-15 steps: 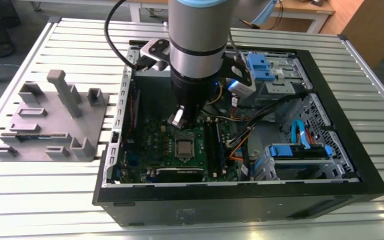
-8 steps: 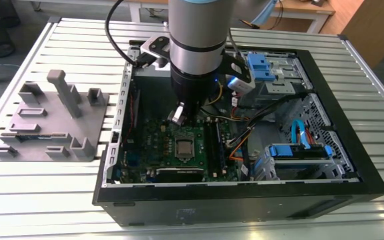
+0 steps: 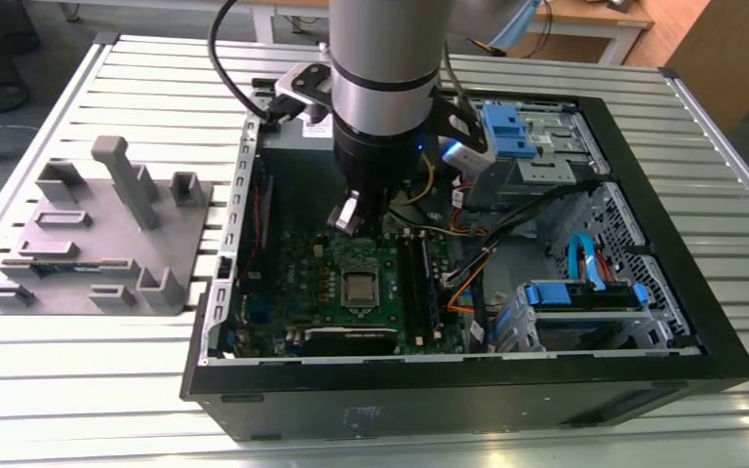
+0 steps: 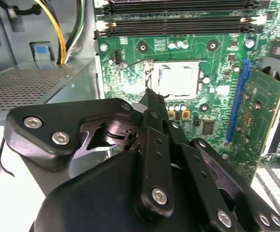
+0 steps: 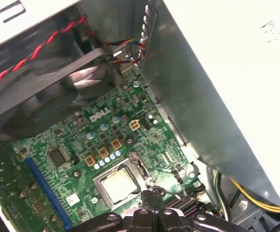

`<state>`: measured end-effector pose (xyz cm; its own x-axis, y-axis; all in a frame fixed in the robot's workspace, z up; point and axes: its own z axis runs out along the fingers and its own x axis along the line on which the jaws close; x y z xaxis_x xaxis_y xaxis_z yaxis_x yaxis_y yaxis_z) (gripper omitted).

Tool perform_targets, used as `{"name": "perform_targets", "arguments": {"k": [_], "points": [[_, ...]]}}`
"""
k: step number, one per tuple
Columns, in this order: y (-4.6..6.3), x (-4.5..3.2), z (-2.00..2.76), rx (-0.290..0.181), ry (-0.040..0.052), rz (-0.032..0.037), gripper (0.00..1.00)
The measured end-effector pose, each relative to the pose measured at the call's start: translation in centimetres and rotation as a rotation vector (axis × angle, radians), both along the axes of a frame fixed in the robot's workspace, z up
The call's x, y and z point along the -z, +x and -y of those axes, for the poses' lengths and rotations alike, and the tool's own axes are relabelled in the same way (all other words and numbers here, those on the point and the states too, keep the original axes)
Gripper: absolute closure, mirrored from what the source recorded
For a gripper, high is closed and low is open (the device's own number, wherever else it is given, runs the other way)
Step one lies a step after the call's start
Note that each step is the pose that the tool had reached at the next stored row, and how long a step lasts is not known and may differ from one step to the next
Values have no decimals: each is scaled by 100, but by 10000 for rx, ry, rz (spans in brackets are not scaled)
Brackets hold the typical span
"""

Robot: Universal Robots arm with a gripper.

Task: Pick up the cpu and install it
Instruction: 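Install the first cpu locking lever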

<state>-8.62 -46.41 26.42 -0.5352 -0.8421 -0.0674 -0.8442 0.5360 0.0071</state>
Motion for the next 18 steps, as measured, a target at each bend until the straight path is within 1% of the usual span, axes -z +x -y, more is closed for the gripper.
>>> {"name": "perform_targets", "arguments": {"k": [3,6,13,18], "points": [[12,0,-29,-1,0,0,89],[37,0,-47,0,0,0,89],[142,2,-79,4,0,0,89],[189,4,-127,5,-2,-1,89]]}}
